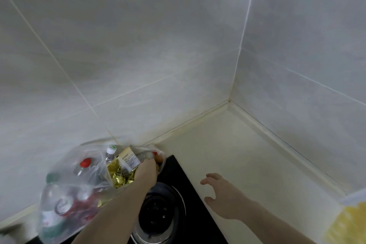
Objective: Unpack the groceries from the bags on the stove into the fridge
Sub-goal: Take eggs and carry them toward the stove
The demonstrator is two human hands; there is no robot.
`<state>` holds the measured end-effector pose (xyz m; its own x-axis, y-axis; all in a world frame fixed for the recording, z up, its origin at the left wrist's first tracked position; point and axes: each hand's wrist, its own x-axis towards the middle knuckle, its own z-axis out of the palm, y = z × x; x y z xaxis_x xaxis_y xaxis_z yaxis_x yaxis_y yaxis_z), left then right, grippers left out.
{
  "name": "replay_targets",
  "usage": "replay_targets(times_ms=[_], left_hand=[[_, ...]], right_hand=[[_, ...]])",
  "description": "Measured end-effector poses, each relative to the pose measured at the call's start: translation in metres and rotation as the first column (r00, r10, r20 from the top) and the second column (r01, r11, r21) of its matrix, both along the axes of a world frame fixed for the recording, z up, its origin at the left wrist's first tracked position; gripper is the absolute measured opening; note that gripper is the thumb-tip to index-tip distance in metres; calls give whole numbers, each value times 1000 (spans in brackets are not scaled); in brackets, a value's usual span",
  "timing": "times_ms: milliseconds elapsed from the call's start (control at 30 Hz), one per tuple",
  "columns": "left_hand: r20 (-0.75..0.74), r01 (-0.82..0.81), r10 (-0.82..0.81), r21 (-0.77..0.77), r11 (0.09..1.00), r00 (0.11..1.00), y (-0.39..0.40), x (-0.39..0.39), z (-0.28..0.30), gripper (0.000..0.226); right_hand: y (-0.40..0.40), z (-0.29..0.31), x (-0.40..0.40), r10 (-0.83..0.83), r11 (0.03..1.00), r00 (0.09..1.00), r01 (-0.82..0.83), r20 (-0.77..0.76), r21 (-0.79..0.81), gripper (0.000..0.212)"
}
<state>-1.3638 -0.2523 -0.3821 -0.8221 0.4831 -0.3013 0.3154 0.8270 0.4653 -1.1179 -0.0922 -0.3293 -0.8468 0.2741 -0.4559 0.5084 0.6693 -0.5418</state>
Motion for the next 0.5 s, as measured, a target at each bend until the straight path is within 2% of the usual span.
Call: replay_targets(times_ms=[67, 167, 267, 400, 500], left_hand=[[-11, 10, -10, -6, 1000, 1000, -6, 1, 0, 27], [-77, -67, 71, 58, 996, 995, -20, 11, 16, 13], [-50, -205, 223, 237, 950, 974, -36, 34, 40, 18], [119, -409, 400, 448, 795, 909, -69, 76, 73, 27], [271, -543, 486, 580, 607, 831, -93, 105, 99, 21]], right_hand=[[-1, -1, -6, 18, 1000, 1000, -18, -15, -3, 52], [-5, 0, -24, 43, 998, 998, -45, -45, -41, 48], [-14, -2, -49, 48, 996, 997, -53, -65, -68, 43], [-28, -10, -90, 115, 992, 990, -119, -81, -47, 44], [-36, -13, -124, 179, 984, 981, -180, -76, -6, 47]])
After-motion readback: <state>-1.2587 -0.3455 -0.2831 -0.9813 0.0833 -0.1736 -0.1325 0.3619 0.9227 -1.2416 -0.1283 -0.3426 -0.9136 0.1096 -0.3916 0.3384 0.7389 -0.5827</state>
